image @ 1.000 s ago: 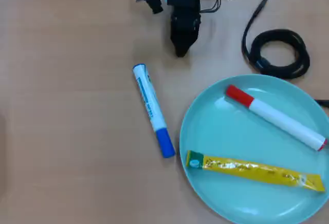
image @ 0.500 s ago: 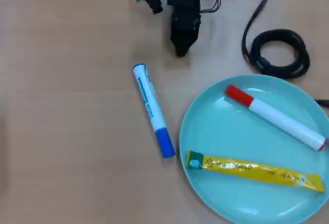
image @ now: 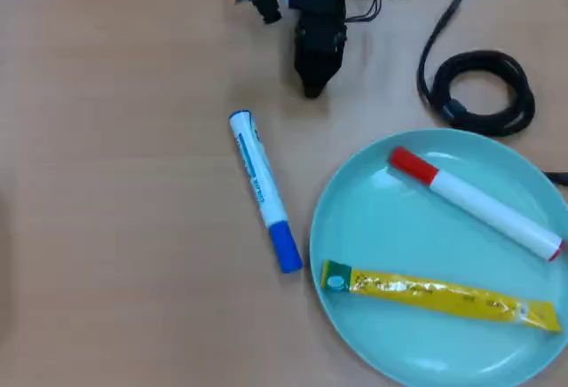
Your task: Pick up the blue pen, then put it in the green bowl
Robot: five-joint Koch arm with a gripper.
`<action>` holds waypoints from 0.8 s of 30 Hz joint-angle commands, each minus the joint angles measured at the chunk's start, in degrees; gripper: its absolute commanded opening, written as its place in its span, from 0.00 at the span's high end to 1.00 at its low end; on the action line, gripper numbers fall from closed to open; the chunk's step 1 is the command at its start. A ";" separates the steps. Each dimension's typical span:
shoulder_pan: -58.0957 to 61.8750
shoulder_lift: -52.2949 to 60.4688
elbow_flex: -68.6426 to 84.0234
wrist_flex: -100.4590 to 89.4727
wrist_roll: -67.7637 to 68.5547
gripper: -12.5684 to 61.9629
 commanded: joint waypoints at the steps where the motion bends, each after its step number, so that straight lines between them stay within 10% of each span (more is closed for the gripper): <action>1: -0.44 5.80 3.60 8.09 0.88 0.94; 24: -6.33 5.80 -17.31 36.21 0.97 0.94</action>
